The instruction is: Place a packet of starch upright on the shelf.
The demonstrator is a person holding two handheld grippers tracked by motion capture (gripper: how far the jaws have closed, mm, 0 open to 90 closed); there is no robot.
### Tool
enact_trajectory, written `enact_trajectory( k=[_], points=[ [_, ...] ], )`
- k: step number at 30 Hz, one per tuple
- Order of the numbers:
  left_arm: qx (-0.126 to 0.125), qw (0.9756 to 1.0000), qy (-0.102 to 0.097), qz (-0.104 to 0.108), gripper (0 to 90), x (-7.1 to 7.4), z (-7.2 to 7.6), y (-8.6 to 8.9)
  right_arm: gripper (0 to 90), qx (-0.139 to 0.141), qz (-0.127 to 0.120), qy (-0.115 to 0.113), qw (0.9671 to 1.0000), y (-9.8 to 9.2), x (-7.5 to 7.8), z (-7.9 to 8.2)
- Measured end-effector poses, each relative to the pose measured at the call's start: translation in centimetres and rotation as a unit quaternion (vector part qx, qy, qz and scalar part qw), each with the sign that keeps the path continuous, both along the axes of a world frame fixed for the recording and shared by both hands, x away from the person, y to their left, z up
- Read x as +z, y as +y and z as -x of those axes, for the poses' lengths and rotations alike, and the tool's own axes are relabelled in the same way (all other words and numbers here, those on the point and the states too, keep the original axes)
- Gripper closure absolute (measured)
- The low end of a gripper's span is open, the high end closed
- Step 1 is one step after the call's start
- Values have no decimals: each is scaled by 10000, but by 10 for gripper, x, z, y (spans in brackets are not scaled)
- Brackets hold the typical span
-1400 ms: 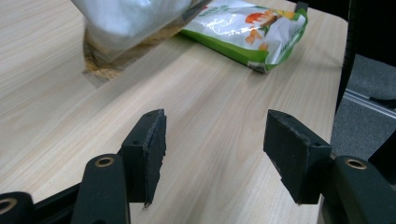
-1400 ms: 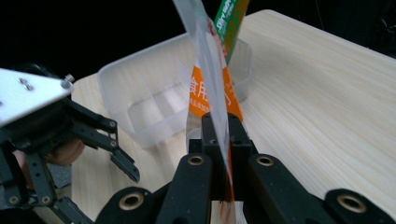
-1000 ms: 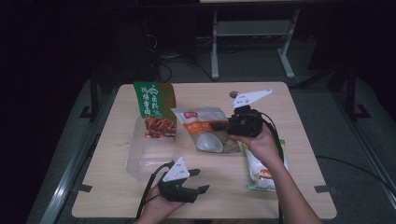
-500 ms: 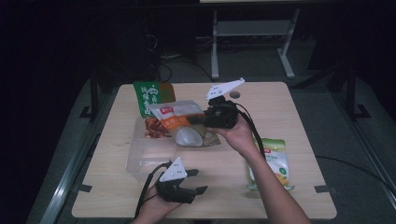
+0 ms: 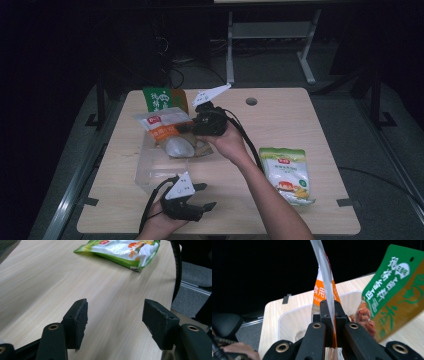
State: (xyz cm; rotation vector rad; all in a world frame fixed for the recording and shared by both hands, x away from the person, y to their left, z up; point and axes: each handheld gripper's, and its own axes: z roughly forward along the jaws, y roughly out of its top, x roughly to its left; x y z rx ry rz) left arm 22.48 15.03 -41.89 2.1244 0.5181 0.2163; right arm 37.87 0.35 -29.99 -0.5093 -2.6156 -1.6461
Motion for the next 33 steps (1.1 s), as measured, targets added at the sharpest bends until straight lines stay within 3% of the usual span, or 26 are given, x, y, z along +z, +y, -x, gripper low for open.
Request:
enact_trajectory(
  k=[18,26,33],
  points=[
    [87,9999,69,19,359,-7,9,14,900,85,-93,297,9995,51,-31,-21],
    [101,9999,68,52,359,-6,9,16,900,28,-178,483,9987,66,-50,-29],
    [98,9999,94,96,360,-7,10,16,900,-52,-311,623,9976,75,-66,-27]
  ],
)
